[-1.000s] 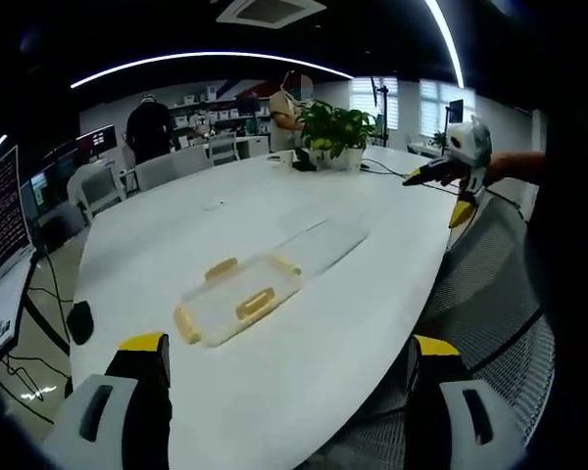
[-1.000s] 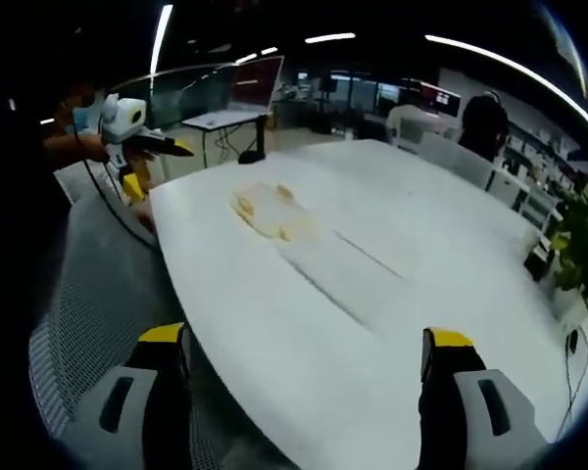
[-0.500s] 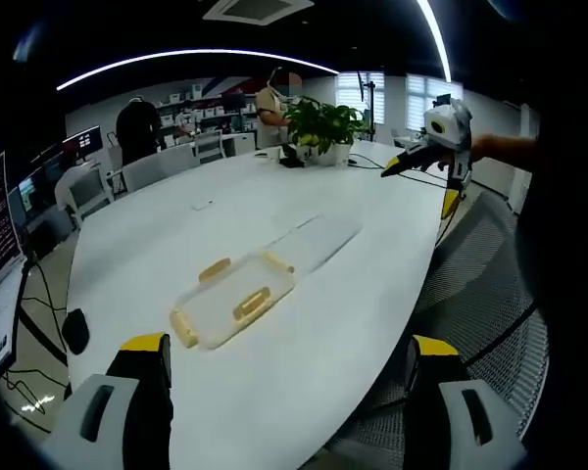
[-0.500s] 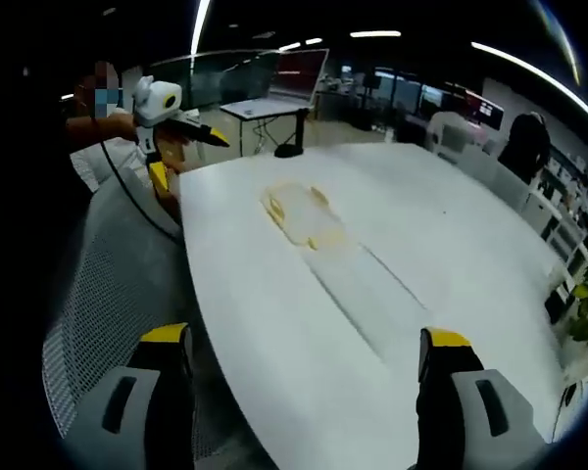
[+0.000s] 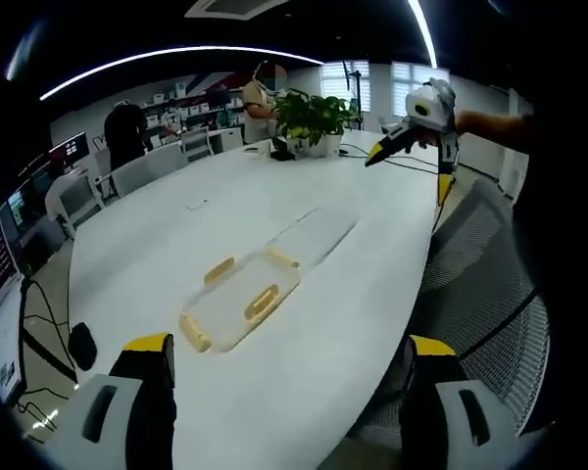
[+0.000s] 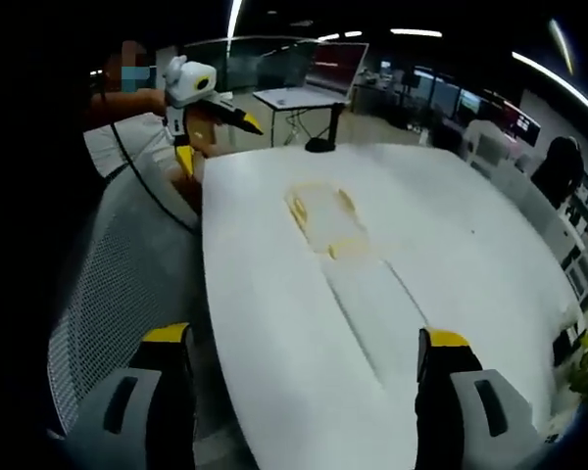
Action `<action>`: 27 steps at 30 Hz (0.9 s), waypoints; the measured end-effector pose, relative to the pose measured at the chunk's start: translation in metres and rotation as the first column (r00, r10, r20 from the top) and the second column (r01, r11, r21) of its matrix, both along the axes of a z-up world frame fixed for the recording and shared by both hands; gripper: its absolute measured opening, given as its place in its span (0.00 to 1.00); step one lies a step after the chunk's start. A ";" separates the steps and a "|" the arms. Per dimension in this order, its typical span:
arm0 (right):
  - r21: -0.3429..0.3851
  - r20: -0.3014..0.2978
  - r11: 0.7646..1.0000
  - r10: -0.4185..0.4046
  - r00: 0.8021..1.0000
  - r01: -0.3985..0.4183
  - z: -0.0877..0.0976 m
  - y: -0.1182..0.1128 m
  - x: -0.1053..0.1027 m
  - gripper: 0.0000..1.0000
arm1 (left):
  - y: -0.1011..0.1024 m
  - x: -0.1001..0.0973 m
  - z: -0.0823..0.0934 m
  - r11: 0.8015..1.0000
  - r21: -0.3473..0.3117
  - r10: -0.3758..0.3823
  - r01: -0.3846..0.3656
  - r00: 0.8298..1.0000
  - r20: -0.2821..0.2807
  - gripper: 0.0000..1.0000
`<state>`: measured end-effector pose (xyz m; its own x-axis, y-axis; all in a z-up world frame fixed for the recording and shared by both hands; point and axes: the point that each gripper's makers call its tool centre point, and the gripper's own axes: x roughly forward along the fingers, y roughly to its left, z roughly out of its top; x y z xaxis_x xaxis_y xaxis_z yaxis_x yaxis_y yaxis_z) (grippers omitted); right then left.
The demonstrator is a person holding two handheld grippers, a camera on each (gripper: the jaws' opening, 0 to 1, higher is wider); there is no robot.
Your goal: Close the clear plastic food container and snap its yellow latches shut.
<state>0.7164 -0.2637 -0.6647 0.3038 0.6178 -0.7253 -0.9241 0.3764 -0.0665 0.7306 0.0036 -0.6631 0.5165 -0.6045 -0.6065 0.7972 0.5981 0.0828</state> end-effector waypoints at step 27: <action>-0.126 -0.061 0.975 0.174 0.983 -0.181 -0.003 0.016 0.031 0.88 | 0.002 0.038 -0.009 0.970 0.142 -0.189 0.196 0.980 -0.055 0.84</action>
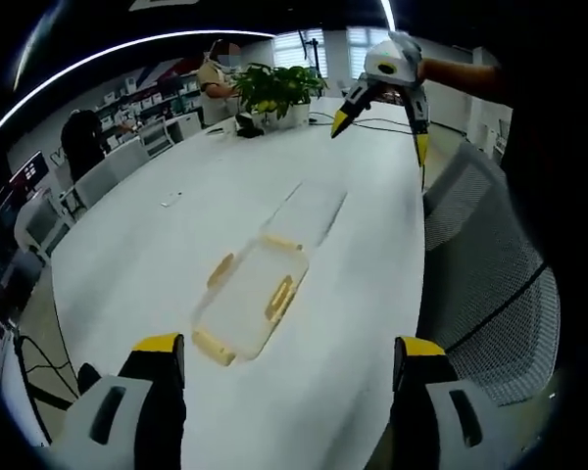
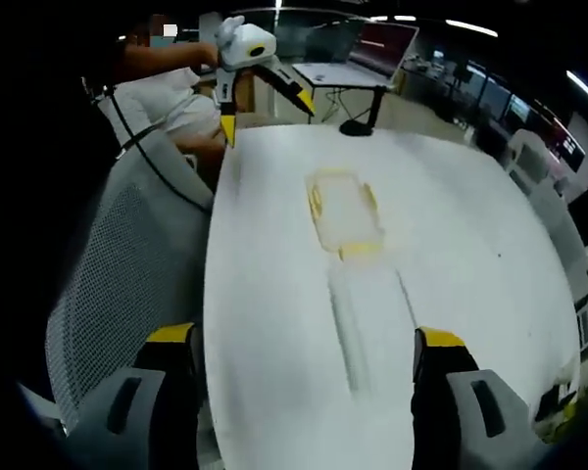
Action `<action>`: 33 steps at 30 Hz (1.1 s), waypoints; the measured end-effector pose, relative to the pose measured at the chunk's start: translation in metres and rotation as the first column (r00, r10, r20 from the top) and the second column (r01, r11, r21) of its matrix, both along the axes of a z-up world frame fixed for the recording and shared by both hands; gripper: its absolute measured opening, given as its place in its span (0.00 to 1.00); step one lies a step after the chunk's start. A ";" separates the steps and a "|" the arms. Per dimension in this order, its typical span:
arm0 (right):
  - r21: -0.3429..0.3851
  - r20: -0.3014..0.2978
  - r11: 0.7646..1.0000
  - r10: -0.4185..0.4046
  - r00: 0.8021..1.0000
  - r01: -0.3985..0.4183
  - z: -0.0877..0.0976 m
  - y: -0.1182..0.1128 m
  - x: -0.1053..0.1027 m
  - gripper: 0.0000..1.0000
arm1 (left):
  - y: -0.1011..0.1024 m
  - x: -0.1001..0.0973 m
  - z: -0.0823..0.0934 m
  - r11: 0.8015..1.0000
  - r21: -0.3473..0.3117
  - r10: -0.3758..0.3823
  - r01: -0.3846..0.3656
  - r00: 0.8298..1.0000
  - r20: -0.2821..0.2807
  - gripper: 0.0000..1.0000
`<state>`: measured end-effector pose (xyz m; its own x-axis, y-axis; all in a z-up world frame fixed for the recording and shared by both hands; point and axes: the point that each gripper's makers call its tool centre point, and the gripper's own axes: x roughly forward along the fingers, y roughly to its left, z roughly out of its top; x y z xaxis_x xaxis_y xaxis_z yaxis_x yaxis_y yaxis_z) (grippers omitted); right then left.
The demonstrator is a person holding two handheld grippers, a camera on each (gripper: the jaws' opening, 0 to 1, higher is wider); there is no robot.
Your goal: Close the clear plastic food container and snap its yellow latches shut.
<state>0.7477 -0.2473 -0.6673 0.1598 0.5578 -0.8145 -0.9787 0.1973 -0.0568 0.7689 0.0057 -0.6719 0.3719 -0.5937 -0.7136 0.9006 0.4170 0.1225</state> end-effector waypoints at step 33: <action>-0.050 -0.026 0.993 0.108 0.994 -0.109 -0.009 0.055 0.061 0.80 | 0.011 0.053 -0.040 0.971 0.184 -0.147 0.154 0.988 -0.049 0.74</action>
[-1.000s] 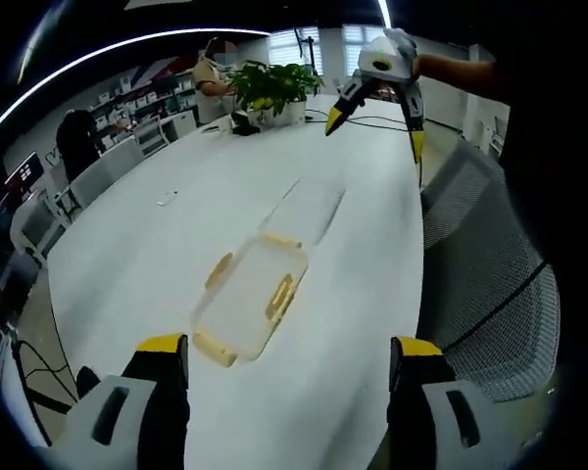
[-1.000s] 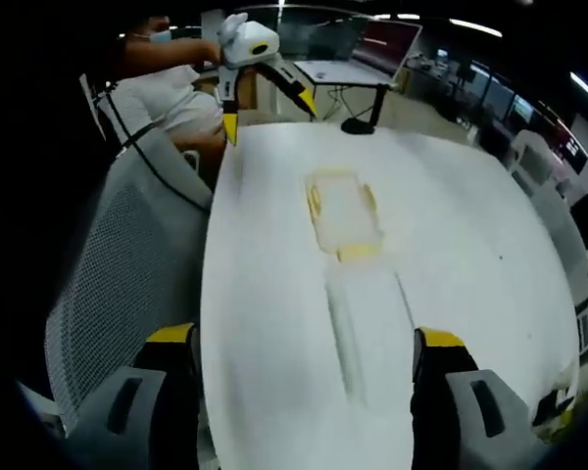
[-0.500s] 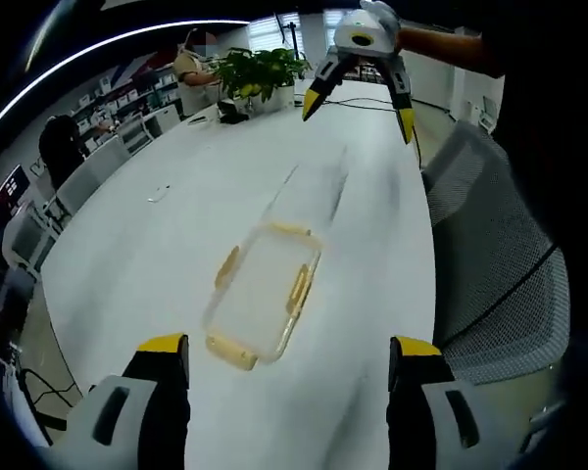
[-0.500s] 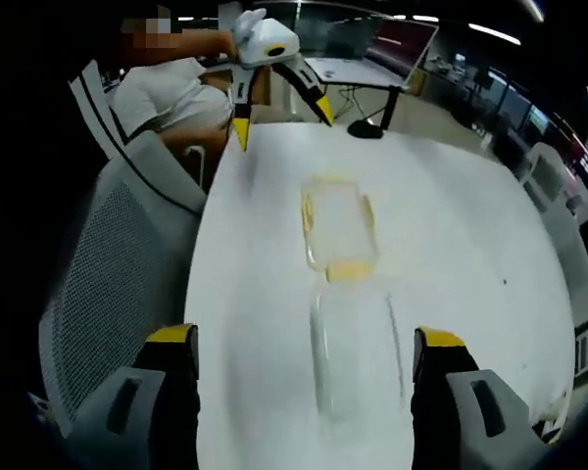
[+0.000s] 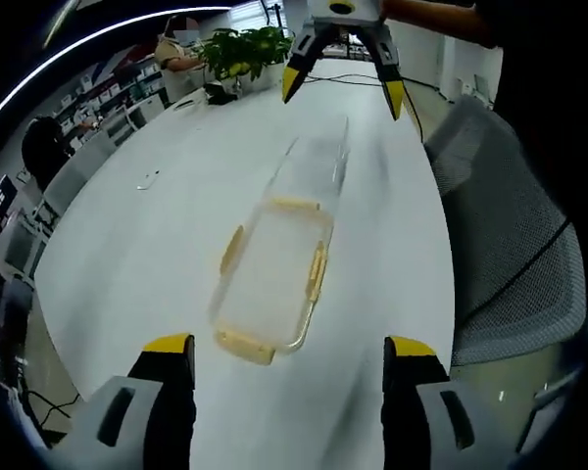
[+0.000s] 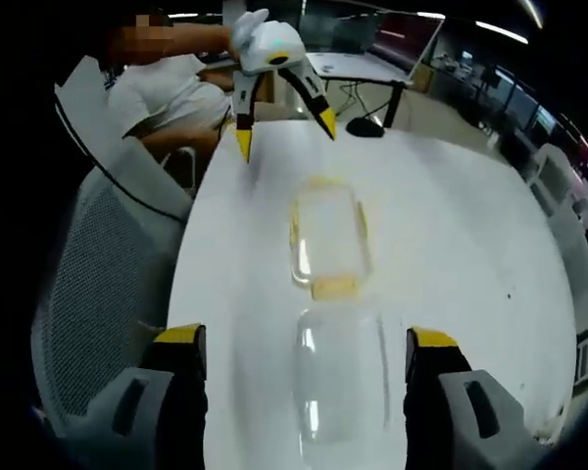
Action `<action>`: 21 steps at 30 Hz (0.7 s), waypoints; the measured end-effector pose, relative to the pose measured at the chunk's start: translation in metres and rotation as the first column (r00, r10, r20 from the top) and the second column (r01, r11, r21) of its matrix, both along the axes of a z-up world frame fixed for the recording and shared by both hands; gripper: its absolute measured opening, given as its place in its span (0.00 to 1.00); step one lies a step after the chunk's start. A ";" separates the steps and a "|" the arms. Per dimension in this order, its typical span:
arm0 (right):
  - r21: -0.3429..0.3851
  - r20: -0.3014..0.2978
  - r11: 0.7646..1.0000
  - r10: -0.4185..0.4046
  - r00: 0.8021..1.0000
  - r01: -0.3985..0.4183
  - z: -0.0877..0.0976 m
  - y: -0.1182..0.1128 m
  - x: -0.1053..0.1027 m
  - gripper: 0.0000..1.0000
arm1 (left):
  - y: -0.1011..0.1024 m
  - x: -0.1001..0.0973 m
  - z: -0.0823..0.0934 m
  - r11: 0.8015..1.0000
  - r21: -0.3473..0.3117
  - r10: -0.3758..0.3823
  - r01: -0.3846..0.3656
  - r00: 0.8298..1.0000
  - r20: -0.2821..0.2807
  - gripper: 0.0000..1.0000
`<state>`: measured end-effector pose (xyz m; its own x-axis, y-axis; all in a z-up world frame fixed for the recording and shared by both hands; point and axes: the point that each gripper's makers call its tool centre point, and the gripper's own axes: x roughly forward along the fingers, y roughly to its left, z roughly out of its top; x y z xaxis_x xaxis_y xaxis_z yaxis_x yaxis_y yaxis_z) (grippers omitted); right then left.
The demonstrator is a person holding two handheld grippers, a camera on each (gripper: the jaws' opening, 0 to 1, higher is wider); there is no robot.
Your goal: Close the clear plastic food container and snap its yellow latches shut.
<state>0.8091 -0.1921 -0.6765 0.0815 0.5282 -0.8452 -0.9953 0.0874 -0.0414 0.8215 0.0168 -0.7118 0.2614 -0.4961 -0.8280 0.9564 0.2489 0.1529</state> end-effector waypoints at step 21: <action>-0.059 -0.006 0.996 0.069 0.998 -0.069 -0.027 0.028 0.026 0.59 | 0.014 0.030 -0.031 0.992 0.105 -0.063 0.064 0.998 -0.015 0.50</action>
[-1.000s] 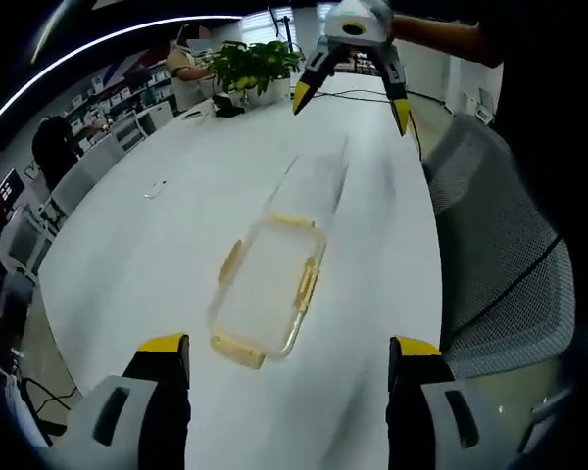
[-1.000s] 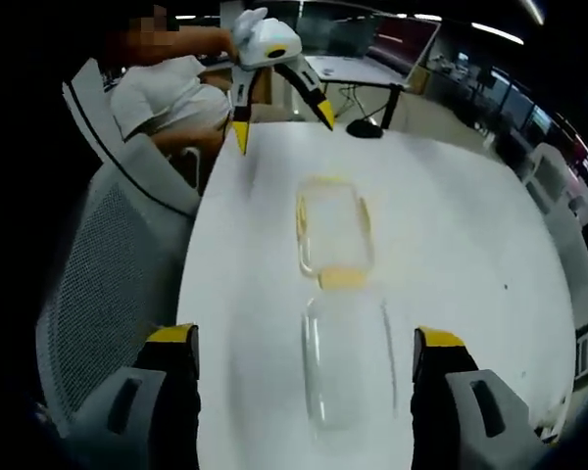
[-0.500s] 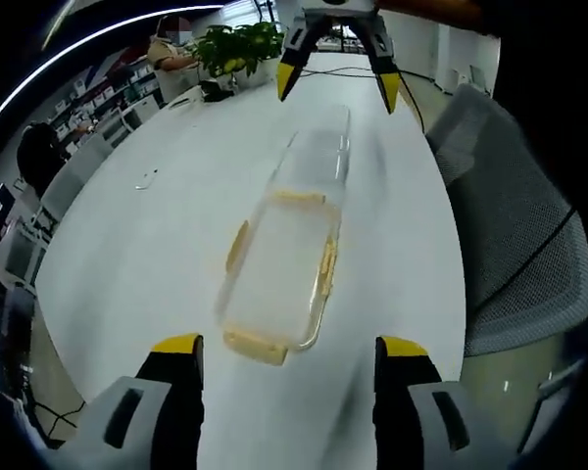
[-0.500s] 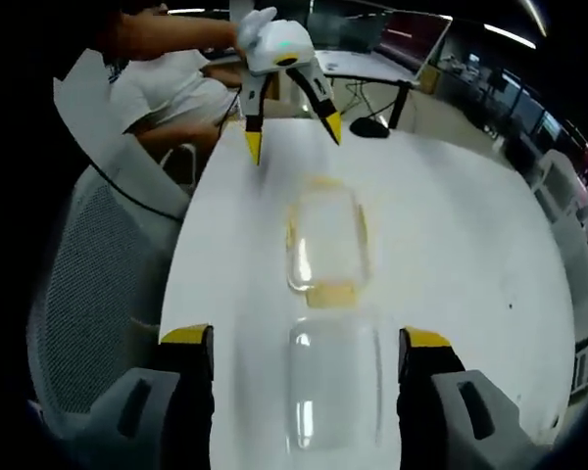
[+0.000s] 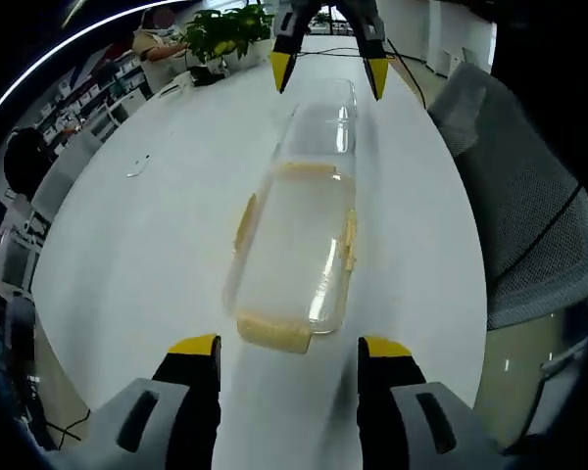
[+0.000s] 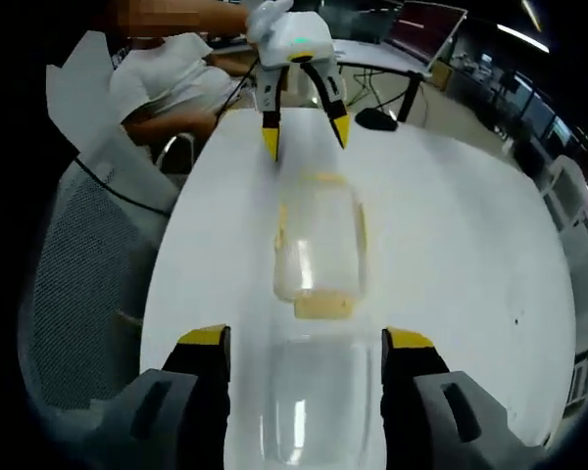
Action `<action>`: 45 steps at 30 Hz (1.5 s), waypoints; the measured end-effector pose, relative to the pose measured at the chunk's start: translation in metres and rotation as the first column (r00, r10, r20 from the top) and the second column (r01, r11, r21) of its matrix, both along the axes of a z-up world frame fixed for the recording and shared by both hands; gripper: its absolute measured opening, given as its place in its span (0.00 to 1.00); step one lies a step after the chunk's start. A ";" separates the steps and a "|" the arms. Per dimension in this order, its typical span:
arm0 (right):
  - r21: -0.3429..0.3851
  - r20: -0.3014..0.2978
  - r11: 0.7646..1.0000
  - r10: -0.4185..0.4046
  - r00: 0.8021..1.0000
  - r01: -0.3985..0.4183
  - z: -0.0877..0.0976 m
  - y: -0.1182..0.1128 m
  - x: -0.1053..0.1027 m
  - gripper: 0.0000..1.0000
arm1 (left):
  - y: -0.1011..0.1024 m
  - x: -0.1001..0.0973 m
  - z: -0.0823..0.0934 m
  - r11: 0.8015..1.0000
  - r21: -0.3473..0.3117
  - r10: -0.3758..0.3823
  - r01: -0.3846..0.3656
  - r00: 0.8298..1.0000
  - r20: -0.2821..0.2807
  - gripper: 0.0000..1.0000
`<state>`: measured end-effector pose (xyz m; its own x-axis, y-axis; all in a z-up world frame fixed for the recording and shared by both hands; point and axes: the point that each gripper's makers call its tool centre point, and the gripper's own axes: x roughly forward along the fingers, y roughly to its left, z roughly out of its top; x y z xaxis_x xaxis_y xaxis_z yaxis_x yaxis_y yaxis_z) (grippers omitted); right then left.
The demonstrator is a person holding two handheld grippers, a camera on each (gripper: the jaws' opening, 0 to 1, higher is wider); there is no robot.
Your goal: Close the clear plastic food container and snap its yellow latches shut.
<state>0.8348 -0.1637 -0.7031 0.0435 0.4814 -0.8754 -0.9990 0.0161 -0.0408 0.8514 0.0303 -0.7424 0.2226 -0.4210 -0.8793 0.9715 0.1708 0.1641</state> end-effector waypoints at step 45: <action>-0.272 -0.016 0.958 0.087 0.996 -0.088 -0.079 0.032 0.022 0.46 | 0.002 0.026 -0.045 0.969 0.154 -0.179 0.194 0.978 -0.104 0.39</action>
